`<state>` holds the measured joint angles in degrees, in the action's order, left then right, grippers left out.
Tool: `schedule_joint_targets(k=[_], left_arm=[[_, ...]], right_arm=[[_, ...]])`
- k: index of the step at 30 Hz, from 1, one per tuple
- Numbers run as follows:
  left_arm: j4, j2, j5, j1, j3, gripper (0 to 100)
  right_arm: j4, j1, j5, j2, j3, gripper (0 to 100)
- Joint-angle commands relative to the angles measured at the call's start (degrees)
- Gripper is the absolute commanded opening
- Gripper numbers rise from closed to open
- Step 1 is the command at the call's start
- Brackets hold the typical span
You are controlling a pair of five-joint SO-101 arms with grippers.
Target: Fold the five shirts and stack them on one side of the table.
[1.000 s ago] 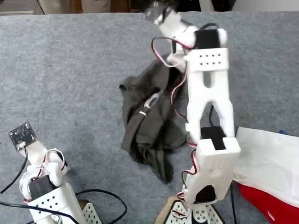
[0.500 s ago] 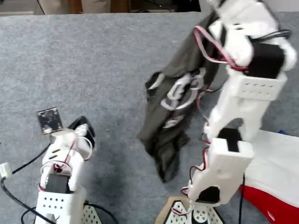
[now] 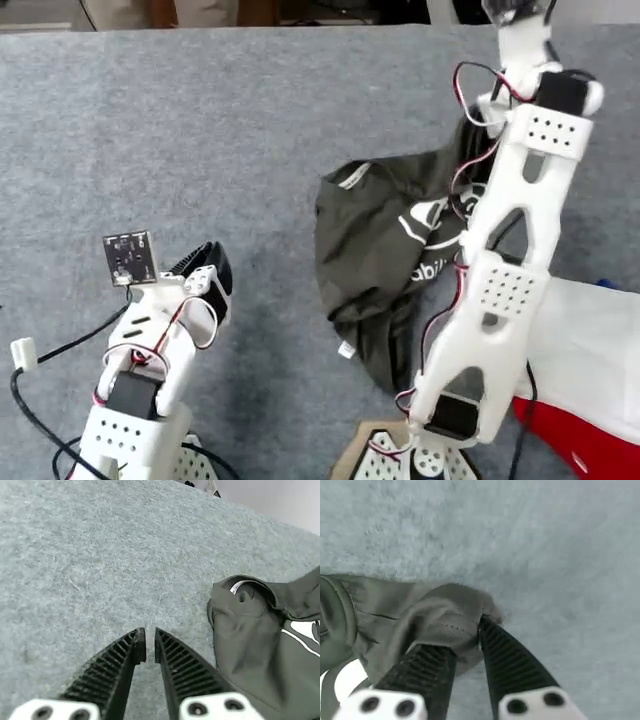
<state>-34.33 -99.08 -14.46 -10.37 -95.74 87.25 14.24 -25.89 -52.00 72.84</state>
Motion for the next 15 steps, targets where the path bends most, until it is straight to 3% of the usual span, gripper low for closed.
schedule_joint_targets(k=[1,9,15], left_arm=[[-0.09,4.70,-0.70,-0.18,8.35,6],[-0.09,45.76,-4.04,-3.78,38.24,6],[-0.26,78.11,3.60,-12.22,57.67,6]], right_arm=[[-1.41,1.45,2.37,-3.47,0.04,0.5],[-2.02,4.09,2.20,-4.53,-0.04,0.5],[-2.46,5.41,6.59,-7.69,0.40,0.5]])
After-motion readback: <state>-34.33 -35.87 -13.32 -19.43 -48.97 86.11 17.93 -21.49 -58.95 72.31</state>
